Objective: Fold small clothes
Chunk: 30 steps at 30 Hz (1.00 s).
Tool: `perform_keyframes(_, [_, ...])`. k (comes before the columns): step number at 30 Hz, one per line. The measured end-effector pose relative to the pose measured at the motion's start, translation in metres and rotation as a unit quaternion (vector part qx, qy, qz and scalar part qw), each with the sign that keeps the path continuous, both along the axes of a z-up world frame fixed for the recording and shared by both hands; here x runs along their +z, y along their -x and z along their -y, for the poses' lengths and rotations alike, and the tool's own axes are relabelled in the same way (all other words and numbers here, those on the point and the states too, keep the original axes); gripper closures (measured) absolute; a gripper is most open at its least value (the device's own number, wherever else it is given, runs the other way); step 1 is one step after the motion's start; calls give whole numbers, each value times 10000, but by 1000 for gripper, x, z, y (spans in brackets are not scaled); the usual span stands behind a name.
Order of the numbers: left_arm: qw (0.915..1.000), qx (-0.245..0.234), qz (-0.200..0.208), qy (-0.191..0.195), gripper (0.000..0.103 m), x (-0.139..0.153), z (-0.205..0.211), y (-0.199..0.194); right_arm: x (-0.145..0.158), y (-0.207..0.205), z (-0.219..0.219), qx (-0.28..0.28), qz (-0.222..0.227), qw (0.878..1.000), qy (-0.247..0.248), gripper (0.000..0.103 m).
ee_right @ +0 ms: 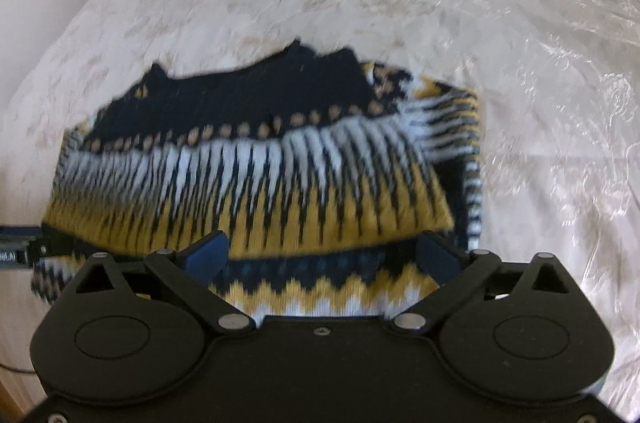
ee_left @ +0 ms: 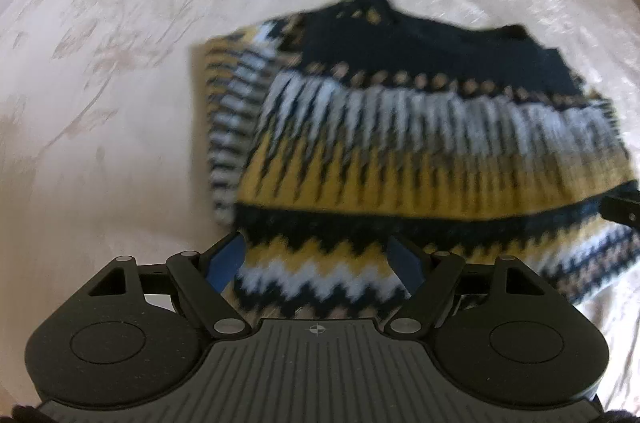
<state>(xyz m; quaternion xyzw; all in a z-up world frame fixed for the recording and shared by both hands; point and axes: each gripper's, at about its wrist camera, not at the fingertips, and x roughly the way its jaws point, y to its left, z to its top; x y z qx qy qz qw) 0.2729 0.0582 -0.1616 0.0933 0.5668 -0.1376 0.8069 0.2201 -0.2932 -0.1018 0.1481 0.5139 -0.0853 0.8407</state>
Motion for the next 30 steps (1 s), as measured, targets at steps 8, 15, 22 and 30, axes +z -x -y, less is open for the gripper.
perform_keyframes(8, [9961, 681, -559, 108, 7, -29, -36, -7, -33, 31, 25, -560, -807, 9951, 114, 1])
perform_keyframes(15, [9954, 671, -682, 75, 0, -43, -36, -14, -41, 50, 48, -866, -724, 9930, -349, 0])
perform_keyframes(22, [9943, 724, -776, 98, 0, -44, -34, -19, -43, 49, 52, -882, -658, 9930, -432, 0])
perform_keyframes(30, [9922, 813, -885, 337, 14, -25, -35, -26, -46, 59, 49, -832, -457, 9941, -526, 0])
